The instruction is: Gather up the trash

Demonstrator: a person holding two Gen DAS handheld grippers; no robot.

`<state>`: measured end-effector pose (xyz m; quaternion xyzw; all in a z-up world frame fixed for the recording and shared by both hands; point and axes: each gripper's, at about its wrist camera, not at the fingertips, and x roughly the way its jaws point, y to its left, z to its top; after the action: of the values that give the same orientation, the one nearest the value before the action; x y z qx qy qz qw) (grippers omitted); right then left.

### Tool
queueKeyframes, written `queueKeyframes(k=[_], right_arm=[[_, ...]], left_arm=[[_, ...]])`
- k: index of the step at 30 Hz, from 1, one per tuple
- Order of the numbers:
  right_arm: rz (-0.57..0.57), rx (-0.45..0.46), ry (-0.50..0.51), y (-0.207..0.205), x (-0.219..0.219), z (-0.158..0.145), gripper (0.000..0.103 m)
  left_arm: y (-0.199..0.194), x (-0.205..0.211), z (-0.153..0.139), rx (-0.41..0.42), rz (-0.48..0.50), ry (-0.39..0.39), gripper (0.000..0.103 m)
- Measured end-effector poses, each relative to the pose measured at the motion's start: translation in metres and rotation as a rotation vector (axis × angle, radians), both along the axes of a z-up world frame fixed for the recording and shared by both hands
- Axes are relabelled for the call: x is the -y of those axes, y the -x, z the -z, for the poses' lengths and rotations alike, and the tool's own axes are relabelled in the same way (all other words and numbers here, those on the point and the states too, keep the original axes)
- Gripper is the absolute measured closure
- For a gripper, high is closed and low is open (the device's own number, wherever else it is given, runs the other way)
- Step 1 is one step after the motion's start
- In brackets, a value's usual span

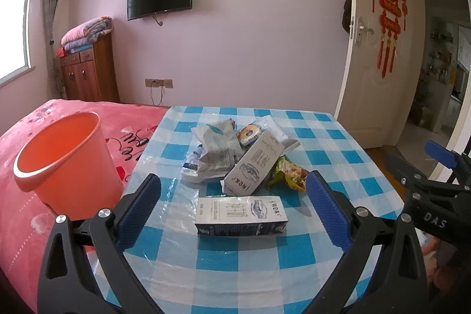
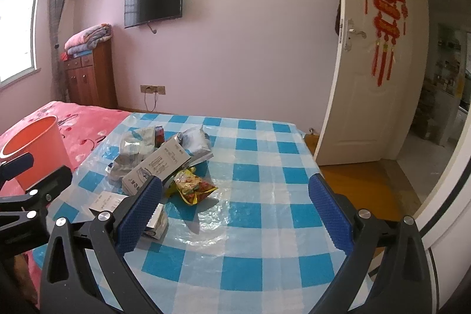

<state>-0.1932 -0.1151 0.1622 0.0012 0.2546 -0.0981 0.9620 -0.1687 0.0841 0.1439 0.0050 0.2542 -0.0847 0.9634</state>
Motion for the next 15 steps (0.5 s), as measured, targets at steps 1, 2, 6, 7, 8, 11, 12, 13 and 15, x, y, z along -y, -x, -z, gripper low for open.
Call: queueKeyframes(k=[1,2,6,7,8,11,12,13,15], right_arm=[[-0.004,-0.003,-0.004,-0.002,0.001,0.003,0.005],[-0.009,-0.008,-0.009,-0.005,0.002,0.006,0.005],[-0.023,-0.042,-0.043,-0.018,0.009,0.020,0.005],[-0.030,-0.055,-0.058,-0.021,0.011,0.025,0.005],[-0.036,-0.064,-0.069,-0.024,0.012,0.028,0.005],[-0.043,-0.094,-0.087,-0.032,0.015,0.039,0.005],[-0.044,-0.104,-0.091,-0.034,0.017,0.042,0.005],[-0.047,-0.120,-0.100,-0.039,0.019,0.046,0.005],[-0.054,-0.141,-0.123,-0.044,0.023,0.053,0.005]], left_arm=[[-0.002,-0.002,0.002,-0.004,-0.008,-0.004,0.004],[-0.004,-0.003,0.005,-0.008,-0.012,-0.007,0.004],[-0.014,-0.008,0.017,-0.052,-0.020,-0.019,0.004],[-0.017,-0.009,0.021,-0.062,-0.019,-0.025,0.004],[-0.019,-0.009,0.024,-0.068,-0.020,-0.031,0.004],[-0.025,-0.010,0.031,-0.076,-0.001,-0.043,0.004],[-0.029,-0.009,0.034,-0.079,0.011,-0.052,0.004],[-0.031,-0.008,0.037,-0.085,0.022,-0.059,0.004],[-0.037,-0.004,0.045,-0.115,0.054,-0.076,0.004]])
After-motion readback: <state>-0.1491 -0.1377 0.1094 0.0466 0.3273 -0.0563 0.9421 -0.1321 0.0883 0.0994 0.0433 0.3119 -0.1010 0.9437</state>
